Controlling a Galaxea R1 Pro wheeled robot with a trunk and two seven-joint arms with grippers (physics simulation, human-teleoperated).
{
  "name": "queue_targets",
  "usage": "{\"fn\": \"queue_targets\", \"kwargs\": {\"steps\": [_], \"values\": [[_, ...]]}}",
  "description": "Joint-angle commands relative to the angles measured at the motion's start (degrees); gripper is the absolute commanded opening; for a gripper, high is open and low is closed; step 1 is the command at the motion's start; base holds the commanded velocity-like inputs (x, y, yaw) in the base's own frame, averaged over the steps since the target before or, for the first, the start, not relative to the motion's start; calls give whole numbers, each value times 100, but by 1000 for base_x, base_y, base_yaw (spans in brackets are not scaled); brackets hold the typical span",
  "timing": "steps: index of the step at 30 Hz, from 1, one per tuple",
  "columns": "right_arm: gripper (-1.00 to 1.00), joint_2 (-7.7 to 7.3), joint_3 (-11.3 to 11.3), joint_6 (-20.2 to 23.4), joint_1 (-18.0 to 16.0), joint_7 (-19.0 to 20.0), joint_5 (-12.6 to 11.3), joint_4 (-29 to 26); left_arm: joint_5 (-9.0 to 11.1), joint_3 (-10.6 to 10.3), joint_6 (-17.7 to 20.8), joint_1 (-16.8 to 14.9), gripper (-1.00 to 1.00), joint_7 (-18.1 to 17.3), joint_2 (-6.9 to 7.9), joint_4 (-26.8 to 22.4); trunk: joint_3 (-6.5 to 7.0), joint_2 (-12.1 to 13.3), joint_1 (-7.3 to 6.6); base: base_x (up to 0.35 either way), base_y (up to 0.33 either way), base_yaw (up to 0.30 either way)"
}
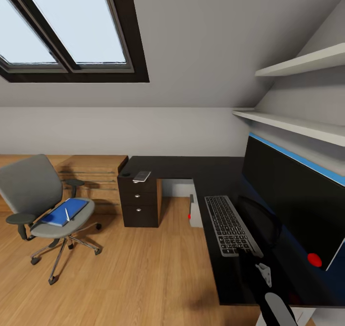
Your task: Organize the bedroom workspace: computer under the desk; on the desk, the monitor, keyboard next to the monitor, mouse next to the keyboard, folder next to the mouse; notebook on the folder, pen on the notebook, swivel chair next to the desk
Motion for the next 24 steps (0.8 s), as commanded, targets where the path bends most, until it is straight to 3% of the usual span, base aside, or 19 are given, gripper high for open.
{"fn": "queue_targets", "kwargs": {"steps": [1,11,24], "values": [[-100,1,-9,27,-4,-8,-47,-7,31,-9,17,-1,100,38,3,-13,-7,-5,1,2,-2,0],[-100,1,-7,24,-7,-13,-47,43,29,-17,12,-1,100,36,3,-13,-7,-5,1,134,-1,0],[-100,1,-2,-118,-31,-13,-47,301,32,-16,11,-1,100,33,3,-13,-7,-5,1,22,0,0]]}}
